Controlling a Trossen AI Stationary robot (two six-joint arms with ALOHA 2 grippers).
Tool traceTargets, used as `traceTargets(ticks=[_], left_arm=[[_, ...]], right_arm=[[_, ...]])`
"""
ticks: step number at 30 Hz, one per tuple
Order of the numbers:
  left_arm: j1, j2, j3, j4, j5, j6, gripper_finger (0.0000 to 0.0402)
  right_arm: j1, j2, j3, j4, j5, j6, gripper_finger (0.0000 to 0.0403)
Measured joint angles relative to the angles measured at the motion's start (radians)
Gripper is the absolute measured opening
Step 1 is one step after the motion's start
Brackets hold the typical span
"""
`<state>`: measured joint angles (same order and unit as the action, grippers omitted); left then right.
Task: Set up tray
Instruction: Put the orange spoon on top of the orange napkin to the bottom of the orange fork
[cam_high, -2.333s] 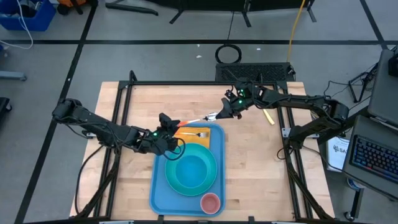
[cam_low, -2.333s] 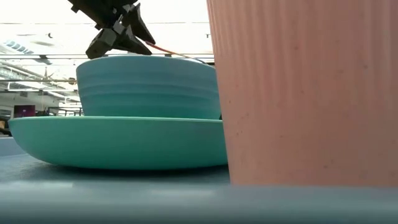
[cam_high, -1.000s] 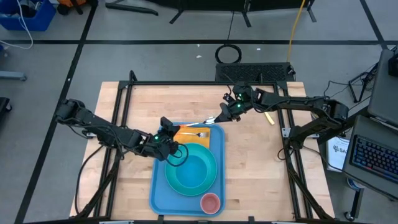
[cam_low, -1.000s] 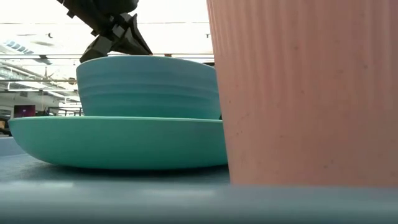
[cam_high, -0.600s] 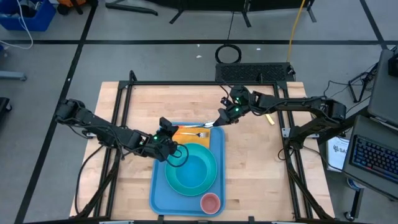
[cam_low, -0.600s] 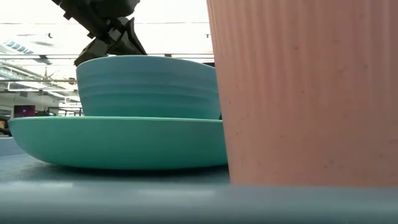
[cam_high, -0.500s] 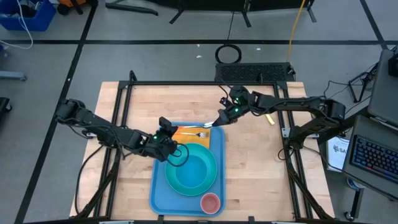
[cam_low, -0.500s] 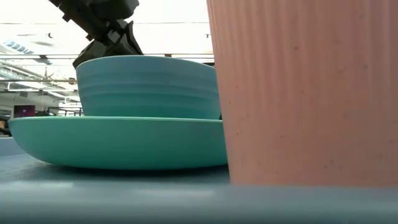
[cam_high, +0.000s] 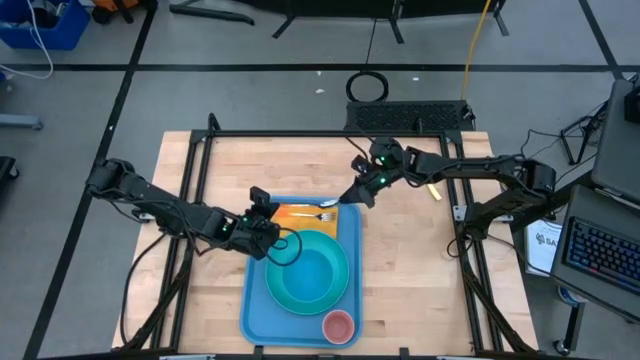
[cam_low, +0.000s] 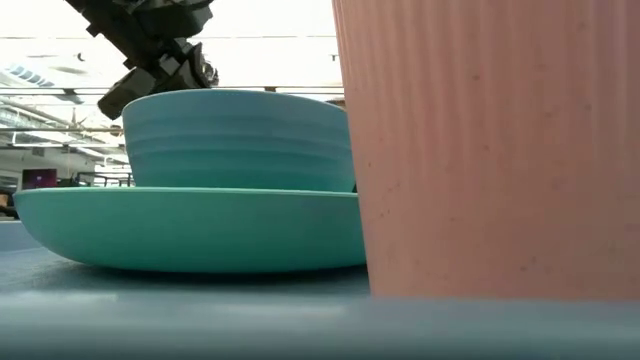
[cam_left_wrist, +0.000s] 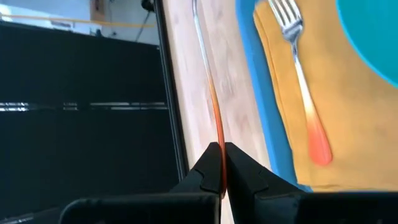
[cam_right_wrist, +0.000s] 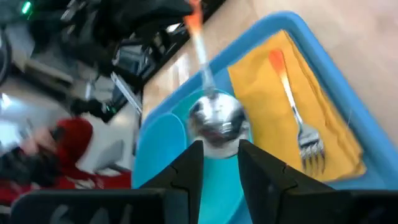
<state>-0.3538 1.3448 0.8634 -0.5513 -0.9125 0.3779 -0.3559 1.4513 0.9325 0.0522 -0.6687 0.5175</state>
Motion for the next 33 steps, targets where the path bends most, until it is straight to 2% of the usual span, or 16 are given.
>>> traceTargets(ticks=[5, 10, 12, 15, 18, 25, 33], left_arm=[[0.0, -0.005, 0.0, -0.028, -0.006, -0.036, 0.0005], [0.0, -0.02, -0.002, -0.051, -0.012, -0.053, 0.0005], [0.0, -0.019, -0.008, -0.055, -0.015, -0.047, 0.0005], [-0.001, -0.027, -0.011, -0.046, -0.022, -0.045, 0.0005], [-0.001, -0.026, -0.012, -0.049, -0.034, -0.039, 0.0005], [0.0, -0.026, -0.012, -0.043, -0.026, -0.032, 0.0005], [0.0, -0.026, -0.012, -0.05, -0.047, -0.016, 0.0005]], right_arm=[[0.01, 0.0, 0.0, 0.003, 0.0, -0.286, 0.0088], [0.05, 0.0, 0.0, 0.005, 0.034, -0.668, 0.0088], [0.084, 0.0, 0.0, 0.004, 0.108, -0.821, 0.0088], [0.14, 0.0, 0.0, 0.004, 0.291, -1.01, 0.0088], [0.183, 0.0, 0.0, 0.003, 0.463, -1.109, 0.0088], [0.24, 0.0, 0.0, -0.025, 0.699, -1.244, 0.0084], [0.3, 0.0, 0.0, -0.026, 0.8, -1.376, 0.0054]])
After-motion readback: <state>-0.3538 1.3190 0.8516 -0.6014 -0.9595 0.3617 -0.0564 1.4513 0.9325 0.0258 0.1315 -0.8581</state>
